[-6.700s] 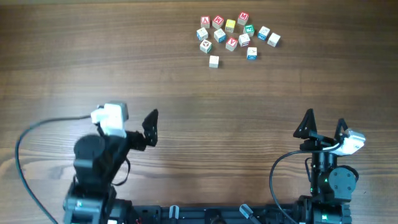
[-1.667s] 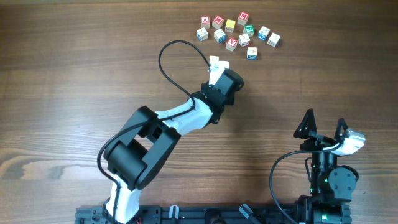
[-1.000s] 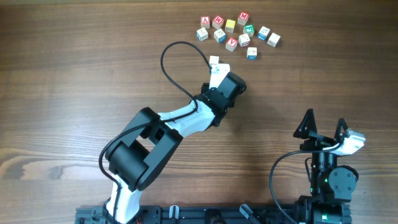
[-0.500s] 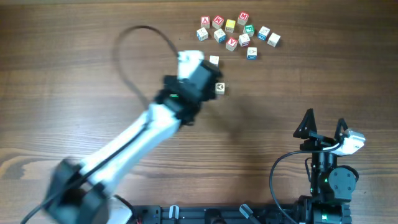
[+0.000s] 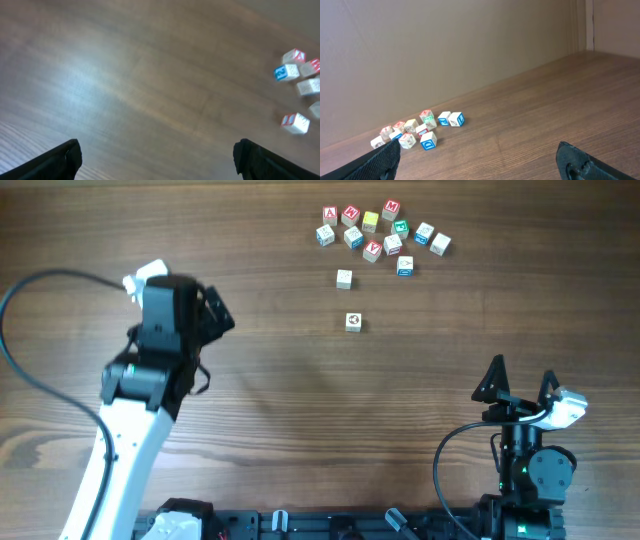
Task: Form a tower
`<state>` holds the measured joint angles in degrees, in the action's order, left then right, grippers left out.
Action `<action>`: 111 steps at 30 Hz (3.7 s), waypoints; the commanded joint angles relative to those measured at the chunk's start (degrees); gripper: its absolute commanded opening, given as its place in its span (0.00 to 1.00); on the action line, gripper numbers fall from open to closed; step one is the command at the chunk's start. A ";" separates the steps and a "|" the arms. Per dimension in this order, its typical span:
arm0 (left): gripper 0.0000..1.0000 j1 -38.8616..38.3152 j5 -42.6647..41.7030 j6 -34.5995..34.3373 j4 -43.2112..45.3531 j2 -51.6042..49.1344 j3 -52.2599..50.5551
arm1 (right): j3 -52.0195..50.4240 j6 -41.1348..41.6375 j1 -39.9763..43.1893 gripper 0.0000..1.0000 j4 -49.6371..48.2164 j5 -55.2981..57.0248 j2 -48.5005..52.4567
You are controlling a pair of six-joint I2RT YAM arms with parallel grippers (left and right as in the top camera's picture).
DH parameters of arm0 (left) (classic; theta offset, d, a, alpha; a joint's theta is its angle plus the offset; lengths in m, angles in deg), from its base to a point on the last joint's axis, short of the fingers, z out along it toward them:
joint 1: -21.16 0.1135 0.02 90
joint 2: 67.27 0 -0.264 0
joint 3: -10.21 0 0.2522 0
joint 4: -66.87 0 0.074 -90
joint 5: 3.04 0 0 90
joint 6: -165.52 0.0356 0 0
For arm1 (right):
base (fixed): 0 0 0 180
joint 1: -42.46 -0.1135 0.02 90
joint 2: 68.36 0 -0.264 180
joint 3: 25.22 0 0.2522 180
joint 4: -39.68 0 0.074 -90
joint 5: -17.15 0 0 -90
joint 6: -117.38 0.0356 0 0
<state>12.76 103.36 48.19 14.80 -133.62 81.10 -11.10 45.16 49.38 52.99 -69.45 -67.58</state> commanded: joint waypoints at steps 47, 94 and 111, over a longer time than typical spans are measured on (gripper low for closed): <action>1.00 19.08 -9.53 -8.55 -22.14 29.49 -14.16 | 49.24 -2.14 -0.76 1.00 16.31 -31.36 65.05; 1.00 19.08 -9.53 -8.52 -22.23 29.49 -14.16 | 81.79 -7.10 -18.64 0.46 1.88 -1.20 127.27; 1.00 19.08 -9.51 -8.52 -22.23 29.49 -14.16 | 89.66 0.55 -24.76 0.20 26.16 4.70 110.92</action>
<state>31.42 94.32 39.19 -7.36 -104.40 67.20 76.90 40.81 26.86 76.75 -69.08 51.08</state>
